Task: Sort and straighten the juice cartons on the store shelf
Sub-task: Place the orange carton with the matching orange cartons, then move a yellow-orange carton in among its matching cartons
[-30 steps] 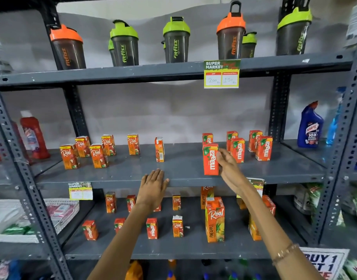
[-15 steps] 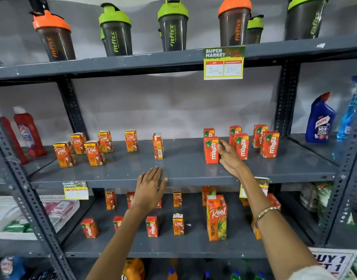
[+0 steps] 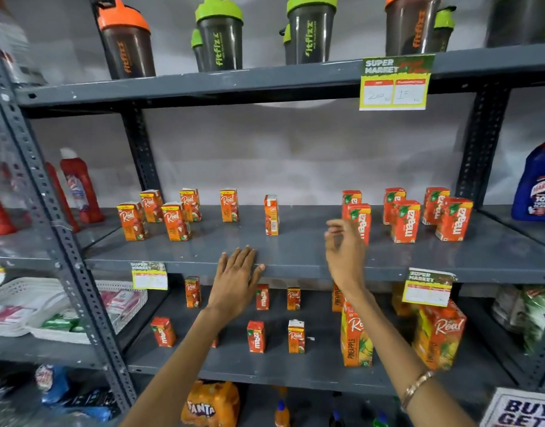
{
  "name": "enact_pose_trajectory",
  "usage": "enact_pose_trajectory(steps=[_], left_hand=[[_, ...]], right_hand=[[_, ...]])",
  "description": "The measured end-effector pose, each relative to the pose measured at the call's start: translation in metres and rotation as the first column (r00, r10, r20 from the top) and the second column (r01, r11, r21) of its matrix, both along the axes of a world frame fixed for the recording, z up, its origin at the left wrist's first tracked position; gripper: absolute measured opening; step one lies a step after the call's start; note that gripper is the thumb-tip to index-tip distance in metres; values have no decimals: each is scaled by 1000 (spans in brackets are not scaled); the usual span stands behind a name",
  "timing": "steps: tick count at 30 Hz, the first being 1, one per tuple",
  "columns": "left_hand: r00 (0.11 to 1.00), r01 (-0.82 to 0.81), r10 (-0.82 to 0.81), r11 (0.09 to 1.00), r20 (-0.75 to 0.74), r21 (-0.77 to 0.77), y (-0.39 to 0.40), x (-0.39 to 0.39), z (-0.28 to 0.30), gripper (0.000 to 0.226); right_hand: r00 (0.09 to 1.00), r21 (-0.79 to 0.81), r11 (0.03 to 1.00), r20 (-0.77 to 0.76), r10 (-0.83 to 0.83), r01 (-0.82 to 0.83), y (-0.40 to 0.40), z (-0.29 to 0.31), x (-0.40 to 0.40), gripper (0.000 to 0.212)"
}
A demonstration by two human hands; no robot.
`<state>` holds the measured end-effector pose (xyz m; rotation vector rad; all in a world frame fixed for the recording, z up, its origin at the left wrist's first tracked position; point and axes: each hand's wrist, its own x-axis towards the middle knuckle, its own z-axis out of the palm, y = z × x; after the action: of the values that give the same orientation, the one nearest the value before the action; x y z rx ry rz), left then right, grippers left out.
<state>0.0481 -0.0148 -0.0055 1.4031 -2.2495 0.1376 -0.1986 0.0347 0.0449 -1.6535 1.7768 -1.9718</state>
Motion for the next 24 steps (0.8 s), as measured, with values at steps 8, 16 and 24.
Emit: enact_pose_trajectory(steps=[8,16,24], left_hand=[[1000,-12,12,1000,-24,23,-20,84,11,69],[998,57,-57,998,-22,16,-41,119,11,63],[996,90,-90,996,-23,-8,-48,124,5,64]], right_hand=[[936,397,850,208,283,-345,-86,26,81,73],[864,364,821,420,276,-439,-121,36,104,63],[842,270,855,453,293,-443,-104,31,128,54]])
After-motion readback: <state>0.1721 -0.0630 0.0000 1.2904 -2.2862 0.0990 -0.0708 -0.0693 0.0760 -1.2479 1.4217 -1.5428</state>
